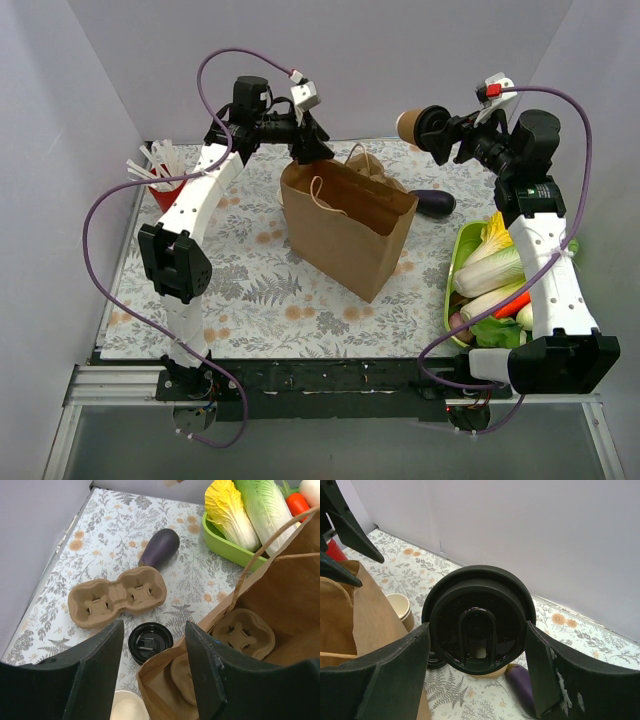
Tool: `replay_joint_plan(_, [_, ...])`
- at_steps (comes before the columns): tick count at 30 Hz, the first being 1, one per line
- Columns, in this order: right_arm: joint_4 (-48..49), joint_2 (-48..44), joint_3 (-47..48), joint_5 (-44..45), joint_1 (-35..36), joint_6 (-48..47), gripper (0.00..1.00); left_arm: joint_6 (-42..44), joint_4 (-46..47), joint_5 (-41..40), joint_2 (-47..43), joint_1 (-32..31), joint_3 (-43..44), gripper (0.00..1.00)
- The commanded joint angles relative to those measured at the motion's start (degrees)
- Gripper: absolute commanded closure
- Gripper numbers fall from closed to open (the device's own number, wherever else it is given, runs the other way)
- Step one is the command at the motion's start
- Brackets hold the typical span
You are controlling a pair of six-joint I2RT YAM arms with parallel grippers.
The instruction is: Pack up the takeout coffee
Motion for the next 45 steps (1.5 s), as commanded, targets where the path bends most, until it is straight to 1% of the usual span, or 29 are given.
replay_joint_plan(1, [1.4,0.2,3.7,-1.3,-0.4,0.8,0.99,2.1,-1.7,2.9,-2.4,-0.2,3.5,0.47])
replay_joint_plan(4, [0.9,0.6,4.0,-1.6,-0.4,0.8,0.99,3.3,-2.2,4.1,-1.7,-0.2,4.8,0.42])
replay_joint_plan(6, [0.8,0.7,4.1,-1.8,-0.5,0.8,0.99,4.9,-2.9,3.6,-1.0,-0.1,5.4,0.4])
replay_joint_plan(8, [0.7,0.8,4.3,-1.9,-0.5,0.8,0.99,6.6,-5.6,2.8,-0.1,-0.2,6.3,0.4])
replay_joint_plan(10, [0.6,0.9,4.4,-2.0,-0.5,0.8,0.99,8.0,-7.9,1.7,1.3,-0.1,7.8,0.39])
replay_joint_plan(12, [0.7,1.2,4.5,-2.0,-0.5,2.1,0.99,8.1,-8.3,0.0,2.0,-0.2,8.3,0.4])
replay_joint_plan(21, [0.0,1.5,4.8,-2.3,-0.5,1.7,0.99,11.7,-11.3,0.5,4.6,-0.3,10.4,0.42])
replay_joint_plan(25, [-0.2,1.1,4.5,-2.5,-0.5,1.4,0.99,12.3,-12.6,0.8,4.1,-0.3,10.2,0.51])
replay_joint_plan(28, [-0.5,1.1,4.5,-2.8,-0.6,1.4,0.99,12.1,-12.6,1.4,3.0,-0.4,9.5,0.61])
replay_joint_plan(29, [-0.5,1.0,4.5,-2.8,-0.5,1.4,0.99,12.0,-12.6,1.2,2.6,-0.3,9.3,0.66])
replay_joint_plan(30, [-0.6,1.1,4.7,-2.9,-0.5,1.4,0.99,11.7,-12.6,0.8,2.0,-0.5,8.9,0.74])
replay_joint_plan(32, [-0.9,1.1,5.0,-3.0,-0.5,1.4,0.99,11.0,-12.5,0.0,0.3,-0.4,8.1,0.8])
replay_joint_plan(33, [-1.1,1.2,5.0,-3.2,-0.5,1.4,0.99,11.0,-12.6,-1.2,-0.5,-0.5,7.7,0.86])
replay_joint_plan(35, [-1.4,0.9,5.2,-3.5,-0.5,1.4,0.99,11.0,-13.6,-2.4,-3.0,-0.4,6.1,0.91])
replay_joint_plan(36, [-1.6,1.0,5.2,-4.1,-0.5,1.4,0.99,11.0,-15.4,-3.7,-3.9,-0.5,5.7,0.97])
replay_joint_plan(37, [-1.9,0.9,5.4,-4.5,-0.6,1.4,0.99,11.0,-16.5,-4.4,-4.6,-0.5,4.9,1.0])
replay_joint_plan(39, [-3.1,1.0,6.9,-6.1,-0.5,-0.5,0.99,10.3,-19.7,-7.4,-7.1,-0.5,3.9,1.0])
replay_joint_plan(41, [-4.1,1.4,8.2,-7.7,-0.4,-1.7,0.99,8.0,-21.0,-9.7,-10.0,-0.4,0.6,1.0])
replay_joint_plan(43, [-8.3,2.2,12.3,-12.4,-0.5,-2.7,0.99,6.5,-22.6,-11.2,-12.5,-0.4,-2.3,1.0])
replay_joint_plan(45, [-12.7,3.7,16.7,-17.4,-0.5,-4.1,0.99,3.4,-22.4,-12.3,-16.5,-0.4,-7.6,1.0])
